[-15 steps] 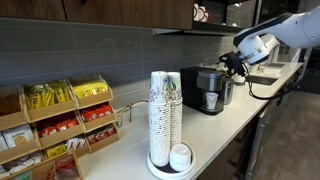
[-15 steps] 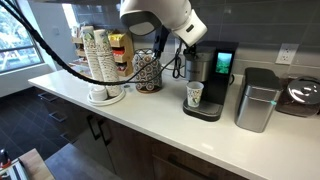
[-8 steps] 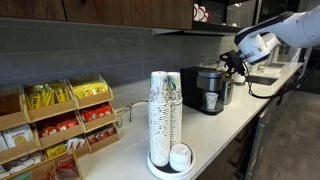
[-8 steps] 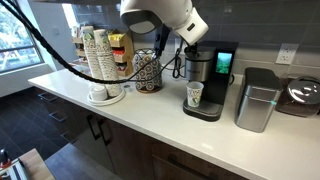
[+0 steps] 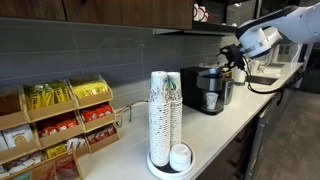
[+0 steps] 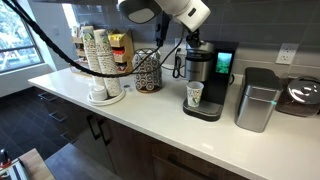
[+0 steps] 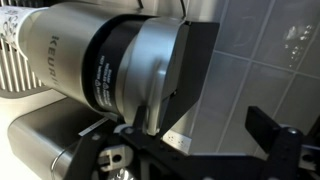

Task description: Open the lid of the coffee machine

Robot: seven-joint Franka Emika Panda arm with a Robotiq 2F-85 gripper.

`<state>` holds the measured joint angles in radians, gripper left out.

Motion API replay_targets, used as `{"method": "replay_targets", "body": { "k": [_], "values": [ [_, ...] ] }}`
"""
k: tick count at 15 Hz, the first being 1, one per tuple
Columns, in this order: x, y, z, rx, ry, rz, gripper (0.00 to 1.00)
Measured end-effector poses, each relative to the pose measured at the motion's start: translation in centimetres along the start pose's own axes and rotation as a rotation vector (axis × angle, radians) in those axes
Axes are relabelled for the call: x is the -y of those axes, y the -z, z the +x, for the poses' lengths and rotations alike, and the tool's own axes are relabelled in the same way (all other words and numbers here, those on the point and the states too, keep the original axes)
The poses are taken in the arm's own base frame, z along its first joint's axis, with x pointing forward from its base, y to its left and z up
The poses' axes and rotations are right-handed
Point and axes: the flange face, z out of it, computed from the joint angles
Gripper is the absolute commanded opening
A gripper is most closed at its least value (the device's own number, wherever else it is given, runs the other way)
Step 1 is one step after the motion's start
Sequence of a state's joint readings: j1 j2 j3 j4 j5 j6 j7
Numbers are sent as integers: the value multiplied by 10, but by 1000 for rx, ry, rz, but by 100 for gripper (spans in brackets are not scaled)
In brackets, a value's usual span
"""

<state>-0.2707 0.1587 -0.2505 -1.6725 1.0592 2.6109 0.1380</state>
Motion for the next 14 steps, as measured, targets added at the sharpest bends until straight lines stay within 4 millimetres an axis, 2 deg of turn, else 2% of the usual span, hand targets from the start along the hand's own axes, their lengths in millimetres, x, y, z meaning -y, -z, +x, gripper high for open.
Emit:
{"method": "replay_targets", "body": {
  "k": [6, 14],
  "values": [
    [34, 9, -3, -7, 47, 55, 100],
    [43, 8, -7, -4, 82, 68, 100]
  ]
}}
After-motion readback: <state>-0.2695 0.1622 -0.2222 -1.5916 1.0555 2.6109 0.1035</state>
